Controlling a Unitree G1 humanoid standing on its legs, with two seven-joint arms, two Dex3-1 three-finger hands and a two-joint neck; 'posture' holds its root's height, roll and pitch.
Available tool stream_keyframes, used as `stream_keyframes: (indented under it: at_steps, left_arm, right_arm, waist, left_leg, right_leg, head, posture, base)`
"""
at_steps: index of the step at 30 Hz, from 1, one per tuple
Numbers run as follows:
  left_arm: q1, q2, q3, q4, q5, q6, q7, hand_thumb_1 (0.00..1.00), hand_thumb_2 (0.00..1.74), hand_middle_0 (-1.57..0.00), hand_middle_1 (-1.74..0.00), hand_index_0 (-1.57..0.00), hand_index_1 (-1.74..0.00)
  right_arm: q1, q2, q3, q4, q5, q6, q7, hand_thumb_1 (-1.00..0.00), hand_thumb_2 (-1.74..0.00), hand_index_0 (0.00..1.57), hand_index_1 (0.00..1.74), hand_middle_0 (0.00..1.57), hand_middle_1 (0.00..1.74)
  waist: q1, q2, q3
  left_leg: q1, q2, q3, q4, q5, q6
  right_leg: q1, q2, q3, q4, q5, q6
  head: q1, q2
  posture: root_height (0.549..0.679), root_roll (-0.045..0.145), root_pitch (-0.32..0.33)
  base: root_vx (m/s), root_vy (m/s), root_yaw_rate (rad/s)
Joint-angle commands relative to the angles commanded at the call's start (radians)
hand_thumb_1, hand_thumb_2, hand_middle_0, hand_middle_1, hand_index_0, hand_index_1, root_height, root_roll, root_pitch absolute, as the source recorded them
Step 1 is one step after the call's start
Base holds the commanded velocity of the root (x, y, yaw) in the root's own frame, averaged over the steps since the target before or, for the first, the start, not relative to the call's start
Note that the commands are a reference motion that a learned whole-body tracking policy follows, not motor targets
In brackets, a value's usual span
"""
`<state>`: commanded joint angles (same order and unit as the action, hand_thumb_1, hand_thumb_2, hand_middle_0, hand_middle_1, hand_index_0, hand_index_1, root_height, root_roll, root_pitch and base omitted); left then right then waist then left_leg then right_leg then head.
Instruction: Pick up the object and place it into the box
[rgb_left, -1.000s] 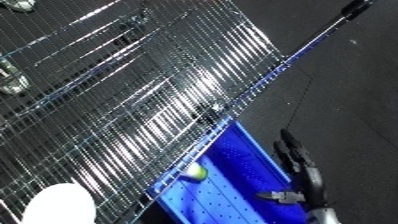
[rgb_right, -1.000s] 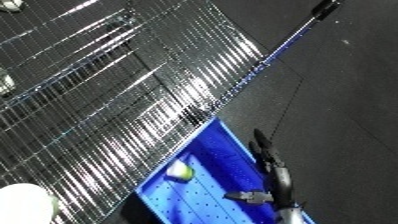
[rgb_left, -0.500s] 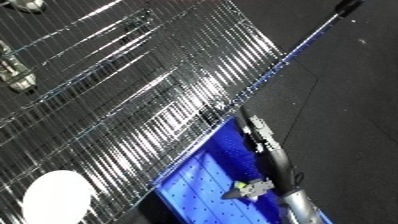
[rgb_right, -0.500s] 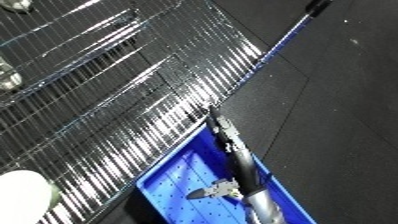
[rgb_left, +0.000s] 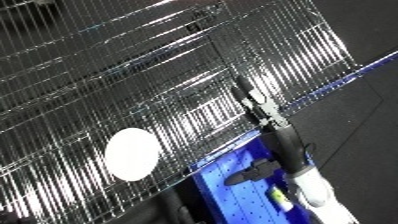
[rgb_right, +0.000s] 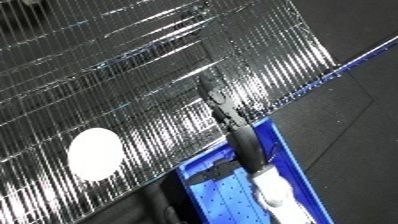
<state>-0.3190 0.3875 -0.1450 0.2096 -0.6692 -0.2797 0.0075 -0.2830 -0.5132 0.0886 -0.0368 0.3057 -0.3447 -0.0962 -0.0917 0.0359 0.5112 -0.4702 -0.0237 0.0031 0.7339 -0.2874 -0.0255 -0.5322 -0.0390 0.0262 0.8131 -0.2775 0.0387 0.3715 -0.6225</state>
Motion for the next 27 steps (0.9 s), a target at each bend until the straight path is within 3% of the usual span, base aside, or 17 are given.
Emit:
stream_keyframes:
  at_steps: [7,17,27]
  left_arm:
    - [0.001,0.021,-0.002,-0.002,0.008,0.025,-0.022,1.0,1.74,-1.57,-1.74,-1.57,-1.74]
    - [0.016,0.03,-0.013,-0.013,0.014,0.036,-0.031,1.0,1.74,-1.57,-1.74,-1.57,-1.74]
    - [0.007,0.033,-0.006,-0.041,-0.028,0.03,-0.029,1.0,1.74,-1.57,-1.74,-1.57,-1.74]
  right_arm:
    - [-0.018,0.034,0.034,0.005,-0.005,0.012,-0.007,0.0,0.0,0.0,0.0,0.0,0.0]
    - [-0.032,0.06,0.082,0.05,0.013,0.056,0.025,0.0,0.0,0.0,0.0,0.0,0.0]
    - [-0.091,0.081,0.106,0.114,0.026,0.054,0.007,0.0,0.0,0.0,0.0,0.0,0.0]
  waist:
    - [0.029,-0.018,0.0]
    - [0.058,-0.027,0.002]
    - [0.088,-0.025,0.008]
  left_leg:
    - [-0.029,-0.005,-0.02,0.034,0.0,0.0035]
    - [-0.057,-0.013,-0.033,0.072,-0.003,0.0065]
    - [-0.075,-0.021,-0.041,0.11,-0.014,0.0103]
  right_leg:
    - [-0.011,-0.0009,-0.021,0.035,-0.006,0.0038]
    - [-0.03,-0.002,-0.038,0.073,-0.014,0.011]
    - [-0.049,-0.0142,-0.051,0.12,-0.029,0.0093]
  head:
    - [-0.058,-0.026]
    - [-0.089,-0.037]
    - [-0.085,-0.047]
  posture:
    - [0.628,0.082,0.01]
    - [0.621,0.073,0.0]
    - [0.614,0.068,-0.007]
  base:
    - [0.024,-0.07,0.12]
    - [0.037,-0.028,0.091]
    - [0.057,-0.015,0.115]
